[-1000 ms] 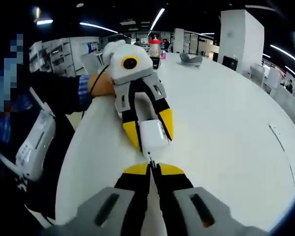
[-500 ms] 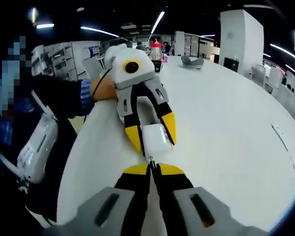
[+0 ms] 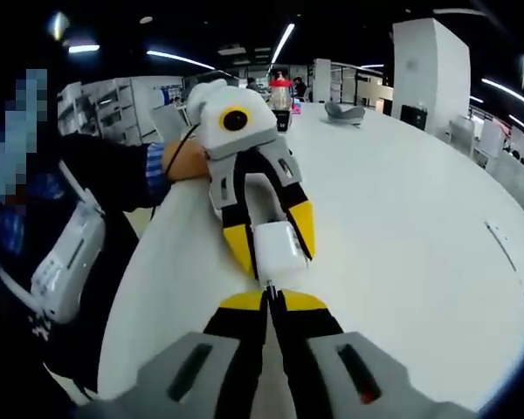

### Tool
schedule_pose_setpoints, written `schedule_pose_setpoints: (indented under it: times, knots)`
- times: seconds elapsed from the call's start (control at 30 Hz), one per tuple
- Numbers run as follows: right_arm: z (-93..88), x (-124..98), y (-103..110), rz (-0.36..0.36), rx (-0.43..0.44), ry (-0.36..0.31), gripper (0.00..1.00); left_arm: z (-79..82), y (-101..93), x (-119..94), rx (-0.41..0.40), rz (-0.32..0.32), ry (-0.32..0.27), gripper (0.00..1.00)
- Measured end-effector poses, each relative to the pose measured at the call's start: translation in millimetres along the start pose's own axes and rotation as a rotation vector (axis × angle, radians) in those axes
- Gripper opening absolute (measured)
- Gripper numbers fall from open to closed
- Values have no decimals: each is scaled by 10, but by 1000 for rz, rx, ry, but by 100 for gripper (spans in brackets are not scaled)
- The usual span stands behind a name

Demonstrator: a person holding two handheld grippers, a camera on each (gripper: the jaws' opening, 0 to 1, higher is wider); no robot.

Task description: Plug the desk Type‑C cable into the charger adapter.

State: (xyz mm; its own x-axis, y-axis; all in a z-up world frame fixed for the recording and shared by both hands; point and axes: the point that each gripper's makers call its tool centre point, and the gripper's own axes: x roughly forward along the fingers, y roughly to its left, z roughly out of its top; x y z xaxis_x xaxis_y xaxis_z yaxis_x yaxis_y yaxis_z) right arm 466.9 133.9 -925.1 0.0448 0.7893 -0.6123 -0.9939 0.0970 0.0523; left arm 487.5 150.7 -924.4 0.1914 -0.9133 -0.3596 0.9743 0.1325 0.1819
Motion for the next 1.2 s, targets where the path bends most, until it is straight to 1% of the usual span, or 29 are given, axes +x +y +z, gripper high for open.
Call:
schedule_pose_setpoints:
  times: [0.23,0.43,0.53,0.63,0.9,1.13,1.2]
  knots:
    - [20,4,5,11,-11,-18,4,3,7,4,-2,0,0,29]
    - [19,11,14,14,-41,-28,5,3,8,15,-3,-2,0,29]
    - [17,3,22,20,-94,-38,5,5,5,20,-1,-6,-2,29]
    - [18,-6,-19,-3,-142,-44,10,1,6,24,-3,-7,-3,29]
    - [4,-125,-40,2,-181,-56,12,-9,5,33,-5,-7,-3,29]
    - [-125,-147,-91,-4,-229,-4,11,-17,4,33,0,-8,-3,29]
    - [-154,-139,-86,2,-234,8,9,-17,-1,33,2,-8,-1,28]
